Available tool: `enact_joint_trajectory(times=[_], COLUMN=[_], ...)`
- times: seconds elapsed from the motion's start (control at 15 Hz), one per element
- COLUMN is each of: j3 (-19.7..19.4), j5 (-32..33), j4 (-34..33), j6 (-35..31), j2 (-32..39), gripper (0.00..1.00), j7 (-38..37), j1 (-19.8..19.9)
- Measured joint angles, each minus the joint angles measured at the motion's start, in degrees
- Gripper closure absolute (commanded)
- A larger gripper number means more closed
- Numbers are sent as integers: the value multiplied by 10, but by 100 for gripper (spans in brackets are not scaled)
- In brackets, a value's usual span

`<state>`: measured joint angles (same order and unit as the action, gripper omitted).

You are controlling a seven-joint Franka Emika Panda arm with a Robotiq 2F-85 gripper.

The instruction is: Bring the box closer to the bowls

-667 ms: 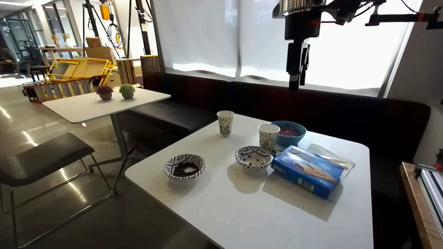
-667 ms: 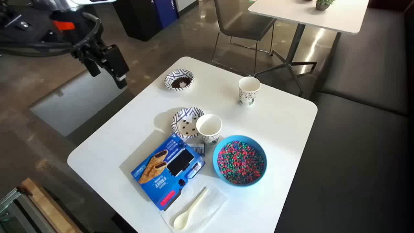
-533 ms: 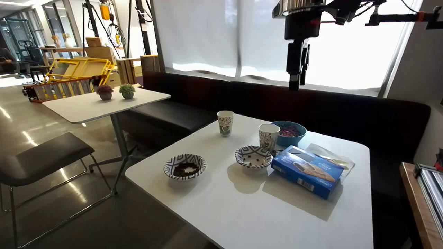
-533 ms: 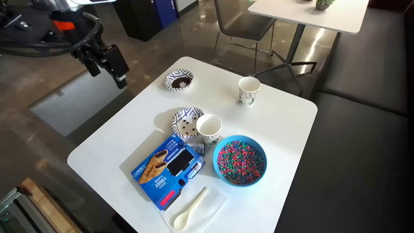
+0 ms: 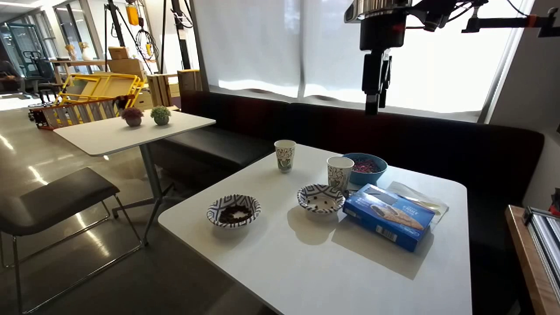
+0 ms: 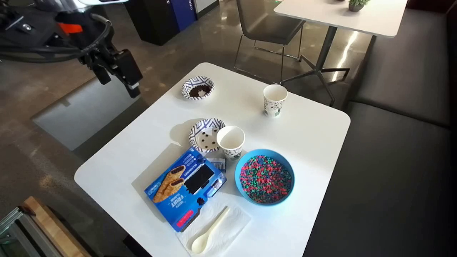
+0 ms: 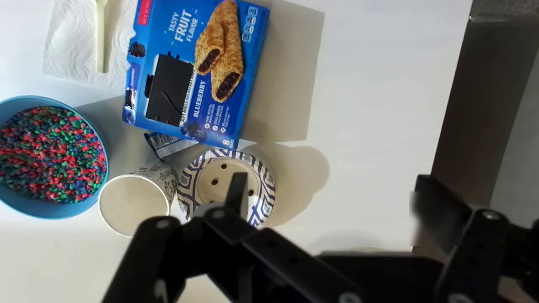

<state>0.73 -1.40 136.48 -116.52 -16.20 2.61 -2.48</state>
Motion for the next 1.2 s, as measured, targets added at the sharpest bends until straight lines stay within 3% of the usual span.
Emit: enact_joint_trajectory(times=[0.93,1.2], j3=[0,-21], j5=[0,-1], j4=[0,-21], j6=[0,3], j2=[0,17], gripper=[0,0], j7=[0,4], j1=[1,15])
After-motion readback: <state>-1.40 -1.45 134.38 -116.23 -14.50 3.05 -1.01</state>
